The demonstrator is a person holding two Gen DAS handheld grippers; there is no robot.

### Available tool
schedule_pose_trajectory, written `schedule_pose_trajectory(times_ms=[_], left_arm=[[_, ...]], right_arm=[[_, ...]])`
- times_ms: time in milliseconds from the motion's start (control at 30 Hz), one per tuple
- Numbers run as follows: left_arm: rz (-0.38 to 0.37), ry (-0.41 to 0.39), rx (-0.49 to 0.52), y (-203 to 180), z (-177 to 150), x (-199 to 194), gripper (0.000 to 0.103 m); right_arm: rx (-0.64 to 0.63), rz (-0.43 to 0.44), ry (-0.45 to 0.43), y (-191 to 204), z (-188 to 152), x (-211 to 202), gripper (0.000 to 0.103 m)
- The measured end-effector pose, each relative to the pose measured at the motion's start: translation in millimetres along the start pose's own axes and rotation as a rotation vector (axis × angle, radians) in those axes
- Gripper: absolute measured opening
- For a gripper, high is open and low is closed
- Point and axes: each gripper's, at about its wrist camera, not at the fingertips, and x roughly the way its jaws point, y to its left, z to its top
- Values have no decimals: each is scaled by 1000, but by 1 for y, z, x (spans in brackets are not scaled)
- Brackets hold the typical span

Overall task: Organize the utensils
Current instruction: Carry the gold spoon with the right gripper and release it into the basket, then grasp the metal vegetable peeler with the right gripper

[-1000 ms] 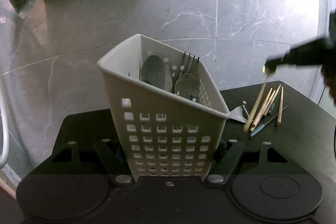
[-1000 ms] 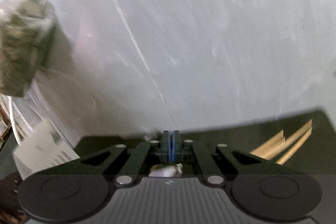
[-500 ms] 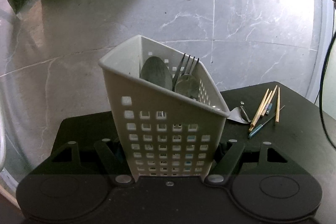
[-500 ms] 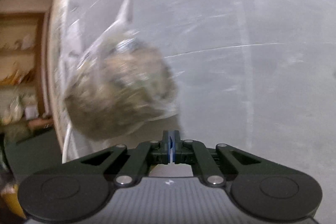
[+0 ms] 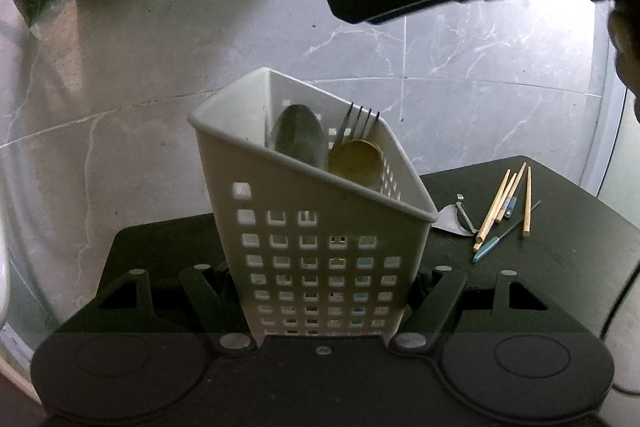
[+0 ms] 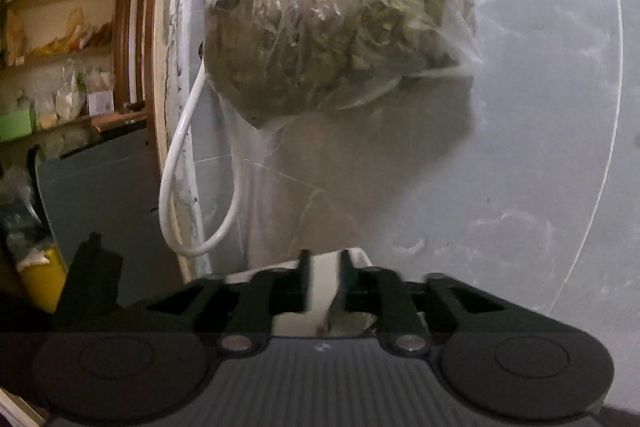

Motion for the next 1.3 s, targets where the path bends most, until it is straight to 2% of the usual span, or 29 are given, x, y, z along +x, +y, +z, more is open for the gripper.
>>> schedule_pose_trajectory(times_ms=[33, 133, 200, 300, 400, 600, 700, 833, 933, 1033, 1133, 1200, 1300], left_arm=[[0, 0, -1, 0, 0, 0, 76], [1, 0, -2, 0, 0, 0, 76], [3, 0, -3, 0, 0, 0, 76], [10, 1, -6, -2, 0, 0, 76], [16, 5, -9, -4, 1, 2, 76], [17, 13, -11, -4, 3, 3, 76], [23, 17, -13, -5, 4, 2, 76], [34, 22, -19, -6, 6, 3, 76], [42, 26, -22, -8, 7, 5, 76], [48, 28, -21, -9, 8, 6, 76], [54, 30, -23, -12, 9, 7, 76], [56, 31, -24, -13, 9, 8, 76], [59, 31, -25, -14, 9, 8, 76]], right_arm=[[25, 0, -11, -3, -2, -4, 49], [119, -36, -47, -19, -5, -19, 60], [182, -107, -61, -35, -11, -31, 74], [273, -238, -28, -68, -32, -40, 85], [371, -307, 52, -102, -65, -36, 90], [541, -304, 187, -150, -124, -5, 96], [574, -289, 232, -162, -139, 11, 96], [554, -274, 263, -166, -149, 23, 96], [558, -258, 241, -174, -152, 29, 91], [610, -228, 224, -187, -153, 35, 80], [627, -219, 226, -193, -155, 40, 60], [619, -223, 230, -191, -154, 44, 42], [623, -218, 235, -191, -155, 43, 25]])
